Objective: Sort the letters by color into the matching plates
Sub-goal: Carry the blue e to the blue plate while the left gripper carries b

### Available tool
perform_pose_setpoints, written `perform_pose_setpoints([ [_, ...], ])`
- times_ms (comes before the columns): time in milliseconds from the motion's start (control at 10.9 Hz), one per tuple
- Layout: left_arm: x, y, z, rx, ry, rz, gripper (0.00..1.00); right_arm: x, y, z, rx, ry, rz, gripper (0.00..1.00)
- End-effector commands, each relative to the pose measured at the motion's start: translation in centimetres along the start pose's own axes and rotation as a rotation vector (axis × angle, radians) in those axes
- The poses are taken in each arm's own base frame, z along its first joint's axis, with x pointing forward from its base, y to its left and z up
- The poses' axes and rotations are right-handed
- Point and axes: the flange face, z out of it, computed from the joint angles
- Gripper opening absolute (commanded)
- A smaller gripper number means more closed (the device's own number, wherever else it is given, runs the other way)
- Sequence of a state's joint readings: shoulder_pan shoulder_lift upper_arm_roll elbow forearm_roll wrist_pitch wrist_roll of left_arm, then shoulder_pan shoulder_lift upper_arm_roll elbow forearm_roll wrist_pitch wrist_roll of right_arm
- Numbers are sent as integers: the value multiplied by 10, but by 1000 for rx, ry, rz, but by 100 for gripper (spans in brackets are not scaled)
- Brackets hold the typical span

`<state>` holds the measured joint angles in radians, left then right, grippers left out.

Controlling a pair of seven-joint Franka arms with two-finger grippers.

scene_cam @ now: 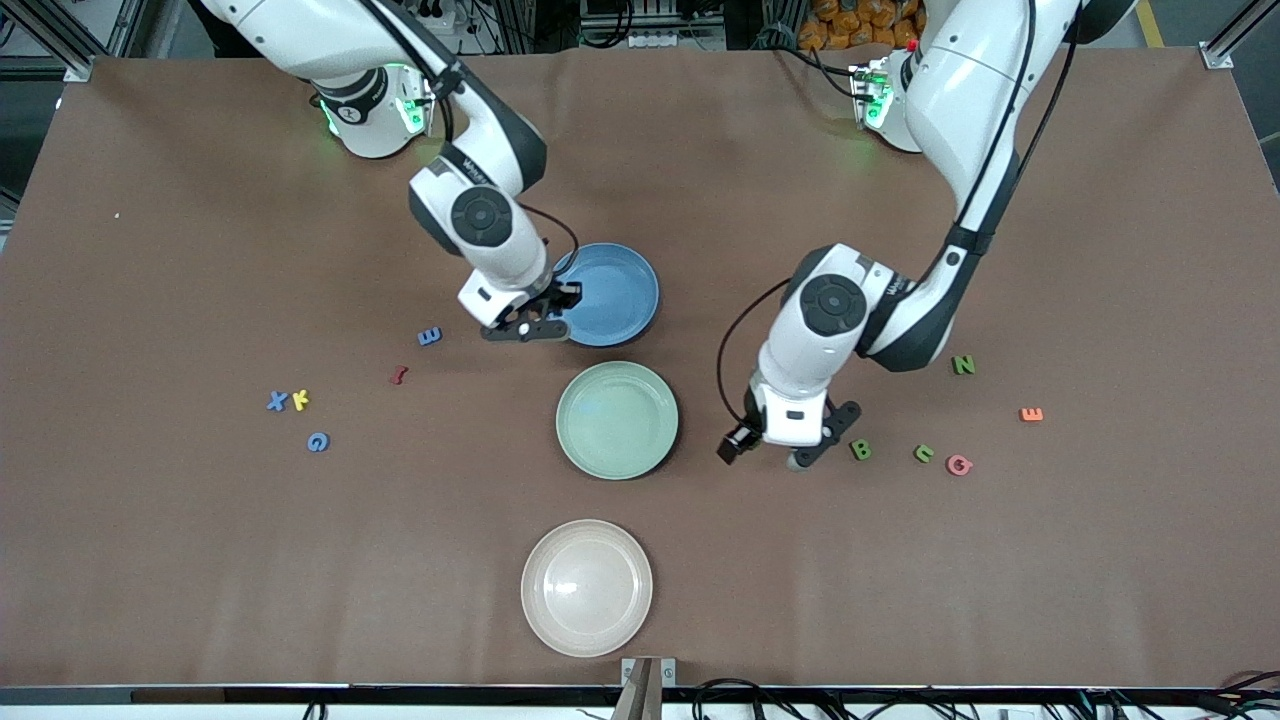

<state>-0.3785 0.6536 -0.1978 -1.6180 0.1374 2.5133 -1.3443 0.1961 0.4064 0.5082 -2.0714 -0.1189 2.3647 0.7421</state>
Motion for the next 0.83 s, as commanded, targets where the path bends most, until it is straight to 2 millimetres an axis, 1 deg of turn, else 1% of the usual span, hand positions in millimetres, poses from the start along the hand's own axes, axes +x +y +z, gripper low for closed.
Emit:
perform_pose_setpoints([
  [0, -47, 32, -10, -82, -40, 49, 0, -38, -36, 16, -6, -29, 14, 1],
  [92, -64, 37, -6, -113, -44, 70, 0, -46, -45, 18, -3, -35, -3, 2],
  [184, -84, 41, 1, -143, -52, 94, 0, -53, -51, 17, 0, -39, -15, 18],
  [276, -101, 44, 9, -171, -59, 113, 0, -52, -51, 13, 2, -34, -14, 63],
  [369, -114, 47, 12, -197, -62, 128, 0, -45, -43, 6, 3, -25, -6, 100],
  [461, -117, 49, 11, -216, -61, 132, 0, -45, -43, 2, 6, -23, -5, 100],
  [553, -115, 49, 10, -220, -52, 160, 69, -39, -37, 0, 9, -21, 10, 100],
  [645, -120, 51, 9, -223, -42, 224, 100, -32, -26, -10, 14, -7, 28, 100],
  [737, -121, 51, 8, -225, -43, 227, 100, -28, -12, -26, 7, 21, 47, 100],
])
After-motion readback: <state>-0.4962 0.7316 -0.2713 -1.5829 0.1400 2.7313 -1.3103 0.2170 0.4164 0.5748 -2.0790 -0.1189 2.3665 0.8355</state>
